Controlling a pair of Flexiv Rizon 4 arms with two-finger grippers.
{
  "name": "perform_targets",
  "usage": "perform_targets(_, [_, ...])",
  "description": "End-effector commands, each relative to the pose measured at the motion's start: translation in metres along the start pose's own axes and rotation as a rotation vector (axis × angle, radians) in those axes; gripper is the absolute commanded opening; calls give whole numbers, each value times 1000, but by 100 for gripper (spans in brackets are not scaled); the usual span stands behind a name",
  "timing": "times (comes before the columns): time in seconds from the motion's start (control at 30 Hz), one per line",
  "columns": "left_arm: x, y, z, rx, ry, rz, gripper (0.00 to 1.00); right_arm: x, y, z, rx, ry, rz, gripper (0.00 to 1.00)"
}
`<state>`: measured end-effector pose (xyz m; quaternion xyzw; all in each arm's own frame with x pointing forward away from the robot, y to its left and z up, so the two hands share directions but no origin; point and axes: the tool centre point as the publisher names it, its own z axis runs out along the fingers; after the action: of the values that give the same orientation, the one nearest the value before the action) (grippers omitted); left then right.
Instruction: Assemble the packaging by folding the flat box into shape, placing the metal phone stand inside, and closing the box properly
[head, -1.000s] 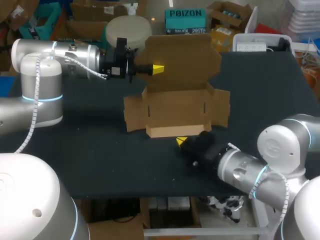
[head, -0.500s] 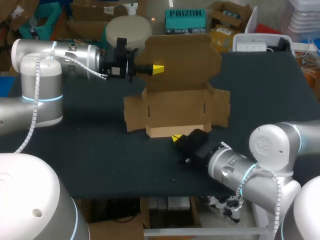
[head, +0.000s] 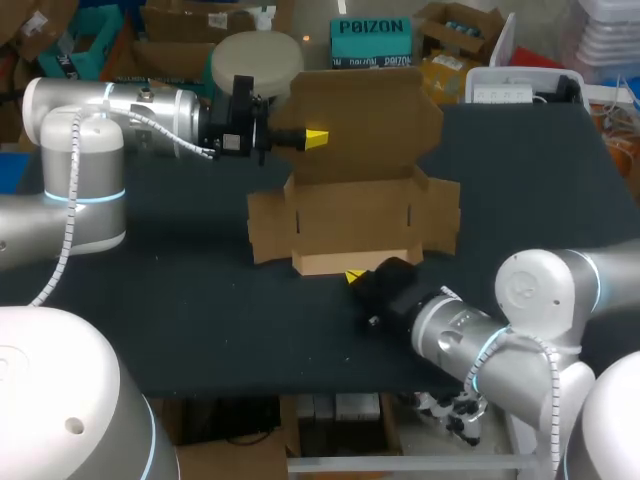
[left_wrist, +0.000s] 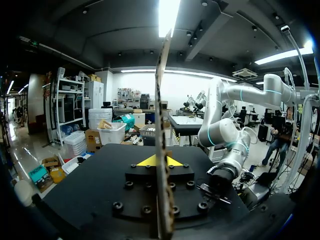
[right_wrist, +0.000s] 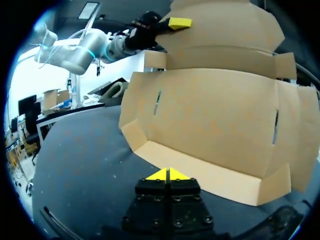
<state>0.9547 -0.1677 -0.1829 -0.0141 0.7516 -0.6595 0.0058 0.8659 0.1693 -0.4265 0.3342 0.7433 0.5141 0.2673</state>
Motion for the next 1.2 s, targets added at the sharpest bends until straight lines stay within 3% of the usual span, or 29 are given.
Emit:
perform_targets(0.03, [0, 1, -1, -1, 2, 0, 0, 2, -2, 1, -4, -5, -1, 0])
perform_targets(0.7, [0, 1, -1, -1, 2, 0, 0, 3, -1, -2, -7, -7, -14, 0])
perform_targets(0.9, [0, 1, -1, -1, 2, 0, 0, -7, 7, -10, -29, -15, 27, 0])
perform_targets(1.2, [0, 1, -1, -1, 2, 0, 0, -21, 10, 1, -19, -27, 72, 0])
